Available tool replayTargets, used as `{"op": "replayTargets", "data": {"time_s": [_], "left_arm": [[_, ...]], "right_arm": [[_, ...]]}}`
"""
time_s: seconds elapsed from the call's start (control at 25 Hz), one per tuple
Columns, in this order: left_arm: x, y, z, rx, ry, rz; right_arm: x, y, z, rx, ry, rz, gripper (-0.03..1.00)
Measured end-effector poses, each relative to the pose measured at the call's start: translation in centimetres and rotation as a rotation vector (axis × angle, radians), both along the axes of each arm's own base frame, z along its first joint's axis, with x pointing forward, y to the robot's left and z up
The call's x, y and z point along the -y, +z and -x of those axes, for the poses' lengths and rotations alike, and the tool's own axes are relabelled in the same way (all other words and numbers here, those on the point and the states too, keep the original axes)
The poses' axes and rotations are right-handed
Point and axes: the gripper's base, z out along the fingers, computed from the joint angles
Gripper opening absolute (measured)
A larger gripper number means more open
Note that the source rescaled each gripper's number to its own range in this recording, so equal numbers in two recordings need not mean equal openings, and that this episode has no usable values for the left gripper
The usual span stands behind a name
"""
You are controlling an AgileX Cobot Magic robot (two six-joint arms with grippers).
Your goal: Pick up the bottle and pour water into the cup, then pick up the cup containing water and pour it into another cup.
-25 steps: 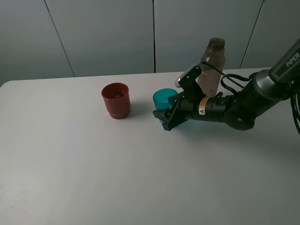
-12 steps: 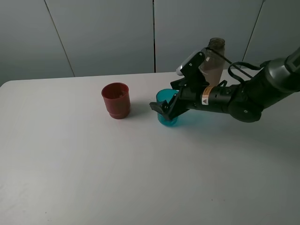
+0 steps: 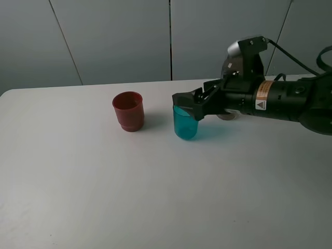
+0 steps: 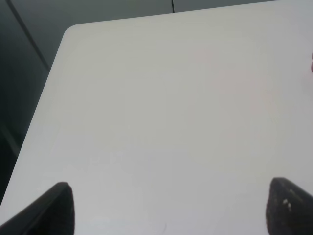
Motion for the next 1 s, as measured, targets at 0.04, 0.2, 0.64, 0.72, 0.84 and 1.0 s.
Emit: {"op": "replayTargets", "data": {"time_s": [0.04, 0.2, 0.64, 0.72, 0.84, 1.0], "left_arm": [[0.0, 0.0, 0.0, 0.000, 0.000, 0.000], [0.0, 0.0, 0.0, 0.000, 0.000, 0.000], [0.0, 0.0, 0.0, 0.000, 0.001, 0.002], [0.0, 0.0, 0.0, 0.000, 0.000, 0.000], [0.0, 0.0, 0.0, 0.000, 0.000, 0.000], [0.0, 0.0, 0.0, 0.000, 0.000, 0.000]], "right_arm": [[0.5, 0.3, 0.5, -0.019, -0.036, 0.005, 0.99], [2.8, 1.8, 2.2, -0.094, -0.222, 0.038, 0.99], [7.3, 7.3, 10.1, -0.296, -0.361, 0.124, 0.99], [8.1, 8.3, 11.6, -0.286, -0.366, 0.100, 0.99], [9.1, 9.9, 13.7, -0.272, -0.363, 0.089, 0.99], [9.9, 12.9, 16.6, -0.179, -0.337, 0.056, 0.99]]}}
